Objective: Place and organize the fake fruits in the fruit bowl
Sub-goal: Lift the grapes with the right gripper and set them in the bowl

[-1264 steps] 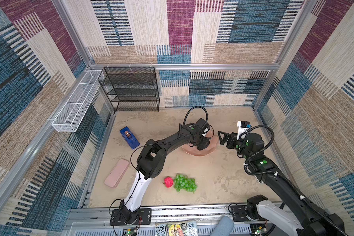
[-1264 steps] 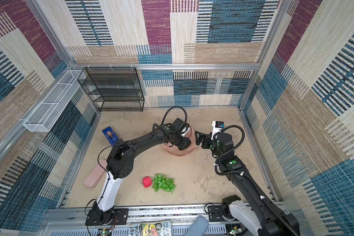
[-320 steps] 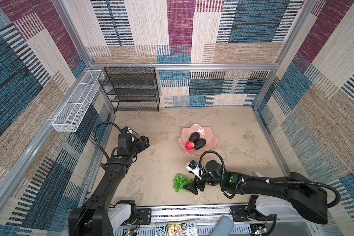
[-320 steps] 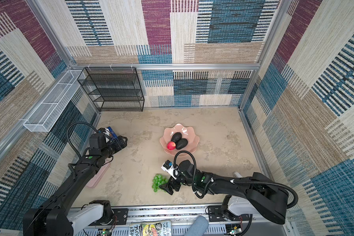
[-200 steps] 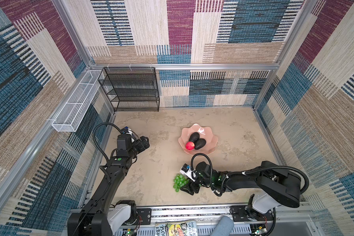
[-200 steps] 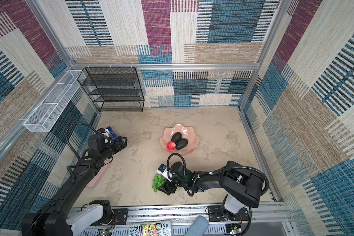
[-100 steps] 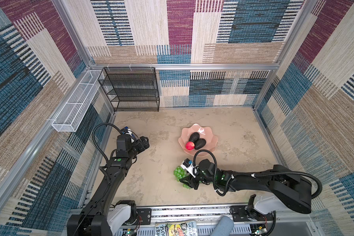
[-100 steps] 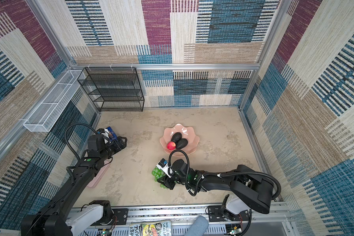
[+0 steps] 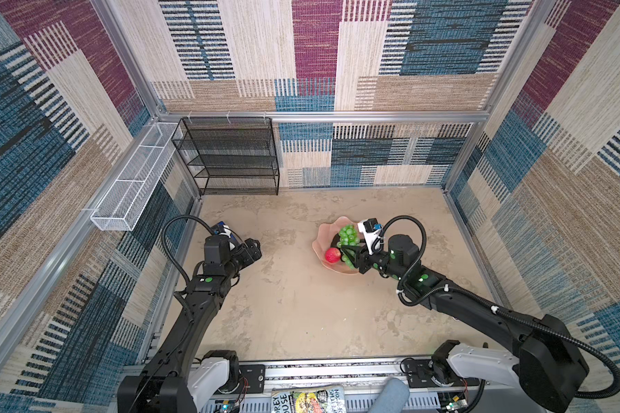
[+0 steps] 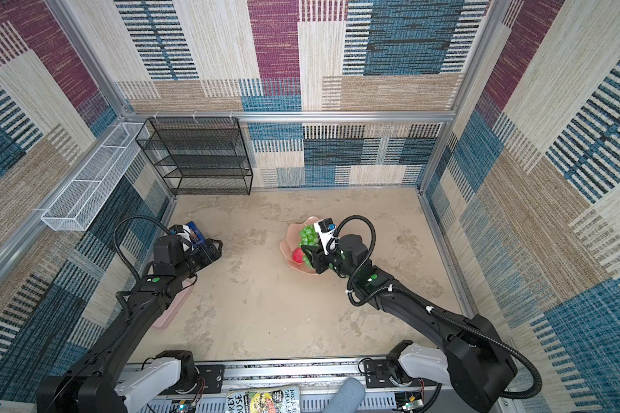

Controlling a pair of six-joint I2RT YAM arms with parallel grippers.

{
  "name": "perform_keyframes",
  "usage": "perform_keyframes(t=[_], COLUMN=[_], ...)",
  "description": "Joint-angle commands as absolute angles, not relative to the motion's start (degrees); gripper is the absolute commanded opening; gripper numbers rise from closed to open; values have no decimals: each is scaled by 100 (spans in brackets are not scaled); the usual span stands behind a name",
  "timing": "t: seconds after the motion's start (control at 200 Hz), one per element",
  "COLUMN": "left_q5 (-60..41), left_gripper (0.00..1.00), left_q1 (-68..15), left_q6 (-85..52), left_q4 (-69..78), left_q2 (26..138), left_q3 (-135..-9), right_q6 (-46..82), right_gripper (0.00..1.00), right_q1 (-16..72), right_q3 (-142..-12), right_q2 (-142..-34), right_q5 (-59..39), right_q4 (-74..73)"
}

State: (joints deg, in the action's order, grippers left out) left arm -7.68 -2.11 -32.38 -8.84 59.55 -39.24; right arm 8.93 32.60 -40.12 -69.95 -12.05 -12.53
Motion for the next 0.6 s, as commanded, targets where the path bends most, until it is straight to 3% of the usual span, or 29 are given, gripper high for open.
perform_keyframes(t=[0.0,0.401,0.511,0.596], left_q5=[-791,-403,-332,-297], left_gripper=[88,88,88,88], left_q1=[-202,-202,-202,-202], left_q6=[-3142,-2934,-2890,-2862], left_q4=[-757,-931,-867,-794], left_q2=[5942,5628,5495,5455], left_q3=[-3988,-3981,-3913,-3858], right_q6=[816,990,1077,1099], right_gripper=[42,47,58,76], right_q1=[2868,2270,2216,2192], right_q3=[-4147,-4025,-3905,-3893], right_q2=[-7326,-8862,-8929,-8971], right_q5=[-1498,-1530,-1529,-1504], right_q4=[-1572,-2642,-2751,-2747])
